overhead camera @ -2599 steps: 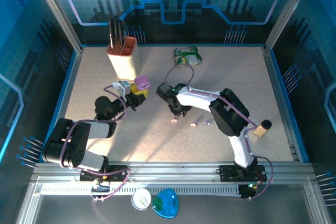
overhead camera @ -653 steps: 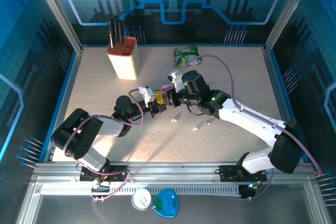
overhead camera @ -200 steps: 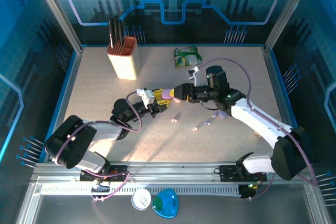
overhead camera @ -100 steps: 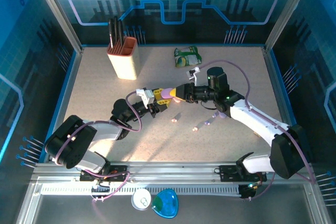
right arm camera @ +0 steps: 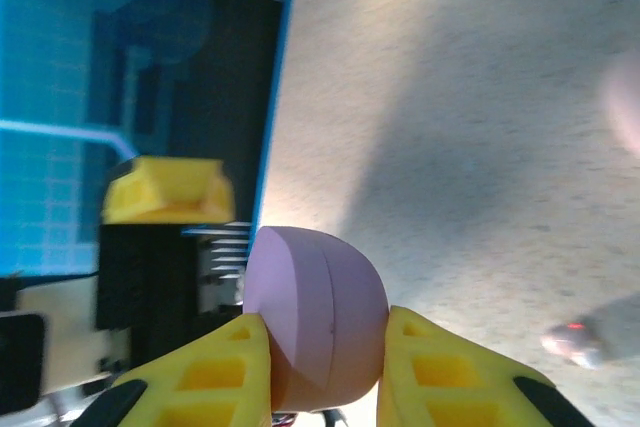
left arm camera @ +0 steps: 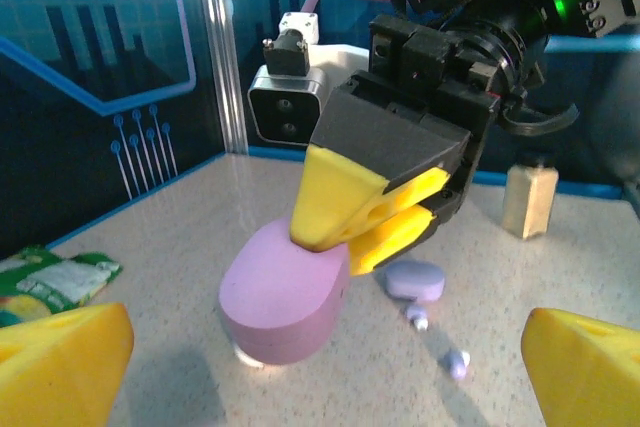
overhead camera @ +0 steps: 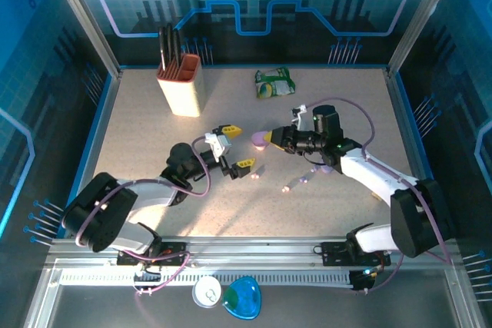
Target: Insert wireless bluetooth earbuds into charging case
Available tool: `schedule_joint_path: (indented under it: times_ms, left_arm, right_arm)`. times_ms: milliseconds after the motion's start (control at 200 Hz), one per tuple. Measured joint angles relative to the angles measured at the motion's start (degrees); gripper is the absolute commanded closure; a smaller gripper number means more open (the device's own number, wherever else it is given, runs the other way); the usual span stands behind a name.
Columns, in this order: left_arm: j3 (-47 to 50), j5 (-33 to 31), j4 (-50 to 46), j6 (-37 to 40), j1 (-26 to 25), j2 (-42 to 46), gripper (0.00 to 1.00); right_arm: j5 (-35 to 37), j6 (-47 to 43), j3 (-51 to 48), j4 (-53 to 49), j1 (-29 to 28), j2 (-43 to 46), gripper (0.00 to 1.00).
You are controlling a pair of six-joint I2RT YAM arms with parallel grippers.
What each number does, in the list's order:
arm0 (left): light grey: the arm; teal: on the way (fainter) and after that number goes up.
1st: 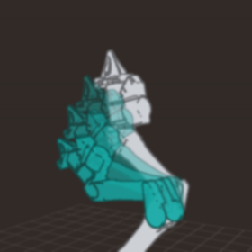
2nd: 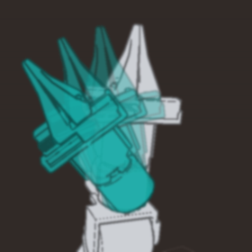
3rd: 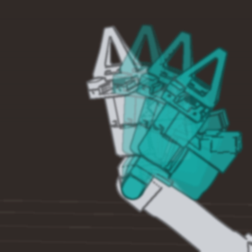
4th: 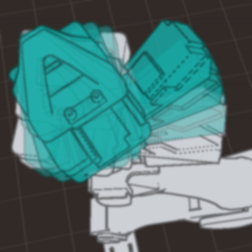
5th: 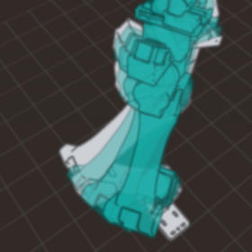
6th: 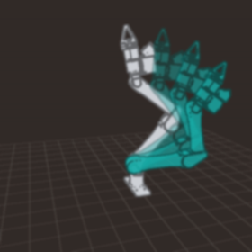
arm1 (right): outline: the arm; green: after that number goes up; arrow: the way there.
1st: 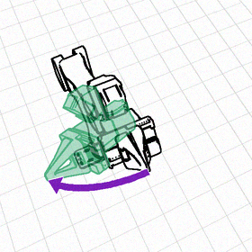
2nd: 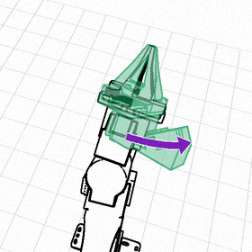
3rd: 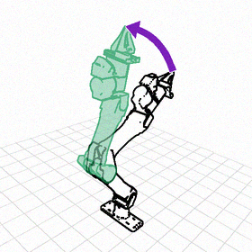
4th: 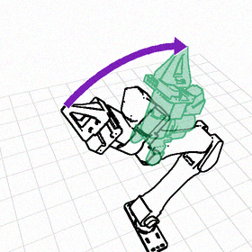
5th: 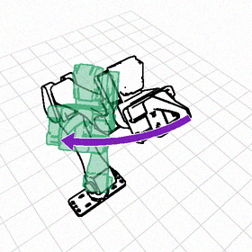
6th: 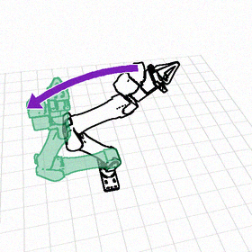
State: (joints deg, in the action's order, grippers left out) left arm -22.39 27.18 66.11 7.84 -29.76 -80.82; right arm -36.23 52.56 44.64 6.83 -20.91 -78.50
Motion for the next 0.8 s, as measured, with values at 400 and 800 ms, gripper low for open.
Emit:
schedule_joint_path:
  times_ms: [400,800]
  left_arm:
    - [-0.68,-1.42,-18.14,7.82,0.00,3.10,0.01]
    - [-1.79,-12.48,-22.23,5.42,0.00,3.61,0.01]
  right_arm:
    - [11.63,-7.28,-5.97,-4.92,7.02,-8.90,0.69]
    - [24.06,-18.88,-0.02,-18.75,5.11,-7.19,0.31]
